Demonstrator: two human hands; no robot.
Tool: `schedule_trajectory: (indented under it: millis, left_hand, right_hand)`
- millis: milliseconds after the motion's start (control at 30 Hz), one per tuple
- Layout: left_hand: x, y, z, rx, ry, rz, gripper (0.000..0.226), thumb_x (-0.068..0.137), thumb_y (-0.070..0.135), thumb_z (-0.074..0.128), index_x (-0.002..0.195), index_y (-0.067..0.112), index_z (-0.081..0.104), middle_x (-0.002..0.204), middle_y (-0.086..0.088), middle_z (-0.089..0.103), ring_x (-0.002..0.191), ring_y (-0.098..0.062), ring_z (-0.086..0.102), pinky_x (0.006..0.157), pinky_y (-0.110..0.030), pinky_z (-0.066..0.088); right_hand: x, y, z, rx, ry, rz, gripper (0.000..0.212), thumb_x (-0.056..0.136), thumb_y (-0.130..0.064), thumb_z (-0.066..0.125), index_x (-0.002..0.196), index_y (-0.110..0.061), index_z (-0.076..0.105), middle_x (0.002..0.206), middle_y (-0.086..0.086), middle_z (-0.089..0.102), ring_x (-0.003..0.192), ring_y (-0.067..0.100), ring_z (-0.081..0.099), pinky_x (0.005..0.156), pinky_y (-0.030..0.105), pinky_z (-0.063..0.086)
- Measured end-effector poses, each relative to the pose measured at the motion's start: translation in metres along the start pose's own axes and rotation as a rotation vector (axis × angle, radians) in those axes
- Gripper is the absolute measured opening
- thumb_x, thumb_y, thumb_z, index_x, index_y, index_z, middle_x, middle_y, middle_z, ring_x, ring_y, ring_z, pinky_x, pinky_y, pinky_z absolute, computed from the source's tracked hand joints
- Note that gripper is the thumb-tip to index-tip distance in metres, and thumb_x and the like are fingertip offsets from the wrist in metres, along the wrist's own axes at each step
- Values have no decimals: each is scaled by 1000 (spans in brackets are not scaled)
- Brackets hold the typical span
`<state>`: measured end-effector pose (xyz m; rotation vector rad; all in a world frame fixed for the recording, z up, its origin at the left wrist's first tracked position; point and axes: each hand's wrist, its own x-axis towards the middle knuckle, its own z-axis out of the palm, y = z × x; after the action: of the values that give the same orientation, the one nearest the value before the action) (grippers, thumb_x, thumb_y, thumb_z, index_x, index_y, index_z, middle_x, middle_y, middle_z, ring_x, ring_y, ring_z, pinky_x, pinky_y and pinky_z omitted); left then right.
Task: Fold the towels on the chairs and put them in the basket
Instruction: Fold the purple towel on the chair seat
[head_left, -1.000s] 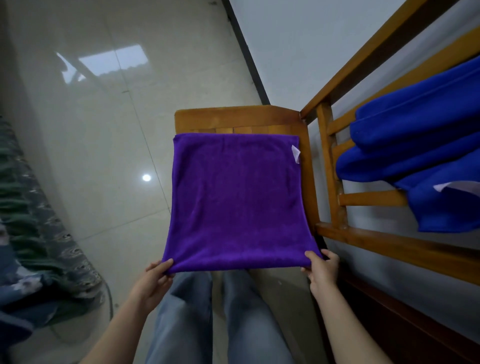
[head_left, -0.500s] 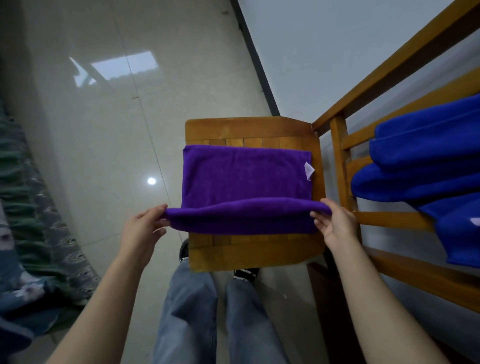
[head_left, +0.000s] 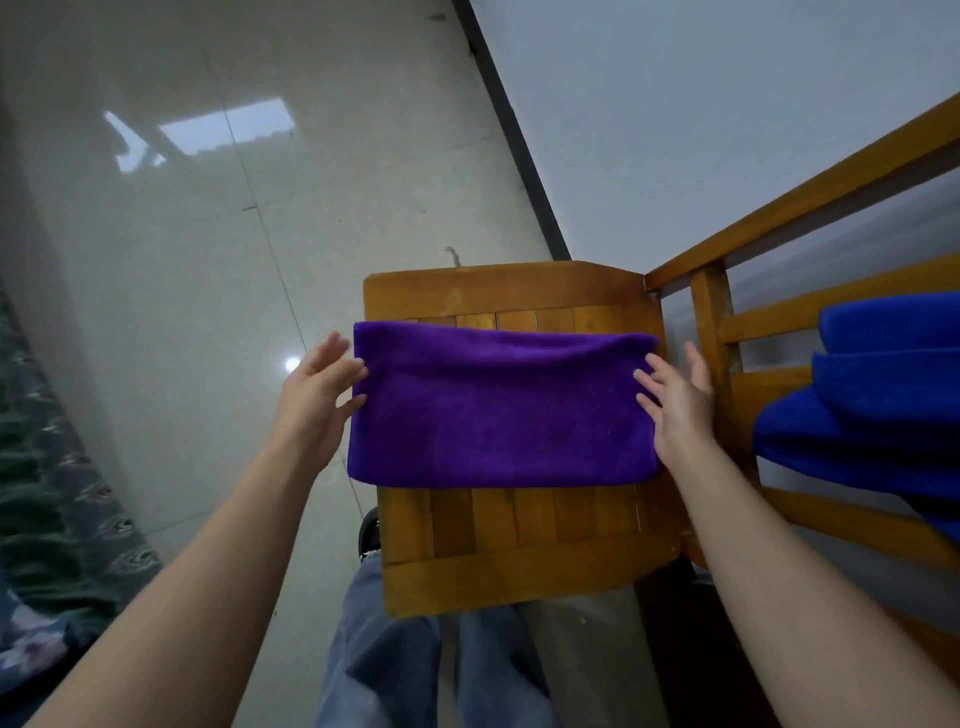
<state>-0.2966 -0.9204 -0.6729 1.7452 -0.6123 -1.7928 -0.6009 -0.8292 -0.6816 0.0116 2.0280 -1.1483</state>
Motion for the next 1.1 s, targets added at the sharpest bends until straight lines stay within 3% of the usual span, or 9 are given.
schedule_trajectory:
  millis: [100,233,333,467,567,633,733,867,1100]
  left_hand:
    - [-11,-26,3,477,-128,211,81,88,7,58,148,32,9,156,3,15,131,-14,32,102,-38,36]
    - [-28,-81,2,1433,-165,396,80,93,33,48,140,35,-17,157,-3,-13,144,-21,-11,117,-41,6]
    - [-30,-107,-1,1764,-222,381,70,96,46,31,145,31,-16,156,-5,-19,142,-24,-19,116,-43,-2]
    - [-13,-105,-5,1823,-156,358,70,94,53,30,147,31,-9,157,-5,-13,144,-28,-12,116,-47,2]
    - [-14,-100,-7,1744,-44,303,73,92,51,39,148,30,-3,157,-11,-9,144,-34,-4,115,-49,9]
    - [-16,-98,-7,1513,47,205,75,91,45,48,149,28,4,156,-14,-2,143,-36,4,113,-49,15]
    - [-16,-92,-7,887,65,60,69,90,20,57,148,15,19,151,-16,25,137,-31,29,110,-45,32]
    - [-22,-90,-17,919,125,160,42,89,8,56,131,11,50,124,-16,55,99,-25,55,89,-40,47]
    - [-49,-100,-21,851,-4,130,30,85,1,60,113,9,62,115,-13,59,84,-16,54,73,-27,46]
  right_hand:
    - [-9,27,-5,-418,-21,-172,67,94,-8,46,148,-29,13,145,6,41,117,18,52,86,29,46]
    - [-32,71,-16,-1256,-153,-554,66,94,-22,47,149,-20,11,157,12,13,144,28,11,112,45,26]
    - [-36,87,-15,-1596,-360,-522,65,97,-43,33,149,-23,0,158,11,-7,145,28,-8,116,43,11]
    - [-26,81,-7,-1511,-386,-448,59,97,-45,34,149,-27,10,158,9,-3,145,29,-4,115,46,15]
    - [-29,78,-9,-1194,-71,-449,49,95,-29,46,142,-17,35,153,12,23,141,30,18,109,45,29]
    - [-31,77,-12,-894,103,-256,54,93,-23,53,142,-13,33,148,14,31,135,31,31,103,44,37]
    - [-24,73,-15,-568,119,74,63,89,-20,60,143,-8,29,142,17,39,126,33,45,94,40,46]
    - [-21,61,-21,-284,128,214,14,85,-7,63,98,-2,63,101,13,65,72,16,58,59,25,46]
    - [-73,36,-6,-528,191,-231,17,84,-16,63,100,-11,57,102,3,52,85,13,51,60,16,36]
